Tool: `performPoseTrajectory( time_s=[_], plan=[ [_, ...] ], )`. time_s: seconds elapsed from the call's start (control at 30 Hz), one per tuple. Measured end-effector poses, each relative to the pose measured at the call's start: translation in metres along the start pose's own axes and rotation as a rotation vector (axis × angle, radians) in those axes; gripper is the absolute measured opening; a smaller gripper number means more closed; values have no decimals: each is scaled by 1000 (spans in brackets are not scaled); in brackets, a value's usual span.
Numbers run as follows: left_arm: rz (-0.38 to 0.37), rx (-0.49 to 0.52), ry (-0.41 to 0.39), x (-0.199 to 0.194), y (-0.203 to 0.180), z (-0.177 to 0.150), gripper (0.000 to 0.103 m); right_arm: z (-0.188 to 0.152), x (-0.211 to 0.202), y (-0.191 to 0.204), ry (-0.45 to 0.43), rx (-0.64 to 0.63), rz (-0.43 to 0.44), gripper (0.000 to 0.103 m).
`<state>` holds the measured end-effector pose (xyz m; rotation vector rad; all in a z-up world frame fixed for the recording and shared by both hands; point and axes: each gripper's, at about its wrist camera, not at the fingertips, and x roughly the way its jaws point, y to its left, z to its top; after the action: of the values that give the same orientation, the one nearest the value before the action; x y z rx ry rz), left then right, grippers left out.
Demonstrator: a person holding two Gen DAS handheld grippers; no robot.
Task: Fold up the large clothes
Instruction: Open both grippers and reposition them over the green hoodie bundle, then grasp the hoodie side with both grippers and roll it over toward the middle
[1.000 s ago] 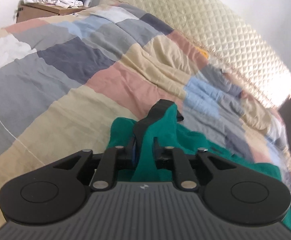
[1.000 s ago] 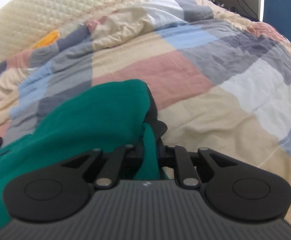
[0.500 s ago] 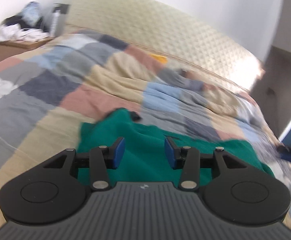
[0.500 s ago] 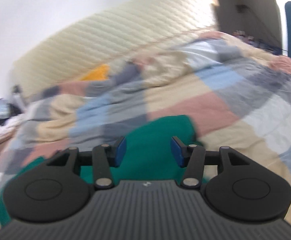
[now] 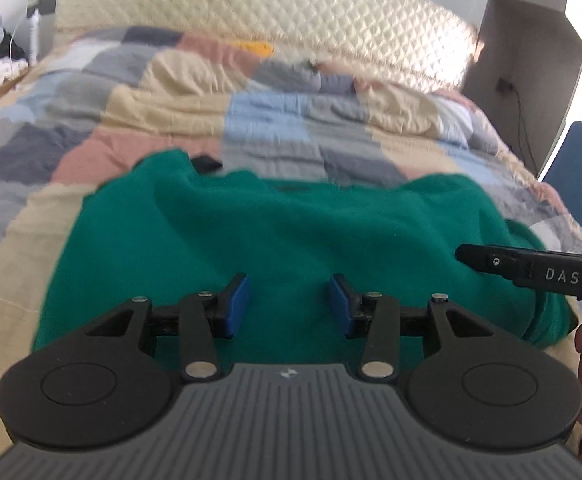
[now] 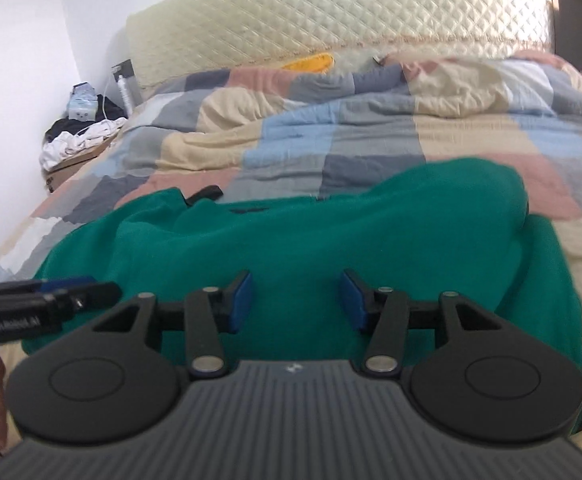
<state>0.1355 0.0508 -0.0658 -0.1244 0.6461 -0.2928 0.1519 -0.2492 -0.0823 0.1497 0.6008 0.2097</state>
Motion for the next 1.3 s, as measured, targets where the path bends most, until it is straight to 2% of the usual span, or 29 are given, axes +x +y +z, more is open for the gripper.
performPoseTrajectory(
  time_s=[0.13, 0.3, 0.5, 0.63, 0.7, 0.9, 0.97, 1.0, 1.03, 1.13, 1.3],
  plan=[
    [17, 25, 35, 15, -2, -1, 50, -7, 14, -3, 51, 30, 10, 52],
    [12, -1, 41, 20, 3, -2, 50, -11, 21, -2, 59, 27, 7, 52],
    [33, 3, 9, -6, -2, -5, 51, -10, 3, -9, 37, 95, 31, 52],
    [3, -59, -19, -39, 1, -10, 61, -12, -23, -21, 9, 246, 63, 52],
    [-33, -125, -24, -54, 5, -13, 63, -17, -34, -25, 1, 319, 75, 53],
    [-162, -448, 31, -68, 30, -36, 67, -32, -55, -36, 12, 529, 152, 57],
    [-175, -522, 70, -62, 37, -44, 72, -39, -56, -40, 19, 602, 186, 74],
    [-186, -554, 88, -58, 41, -47, 73, -44, -55, -44, 14, 658, 220, 89],
    [-193, -590, 103, -54, 45, -49, 76, -50, -53, -48, 17, 724, 253, 93],
    [-215, -728, 127, -42, 61, -58, 83, -64, -39, -56, 84, 869, 278, 93],
    [-243, -944, 141, -20, 85, -72, 85, -85, -19, -63, 148, 1048, 312, 94]
  ],
)
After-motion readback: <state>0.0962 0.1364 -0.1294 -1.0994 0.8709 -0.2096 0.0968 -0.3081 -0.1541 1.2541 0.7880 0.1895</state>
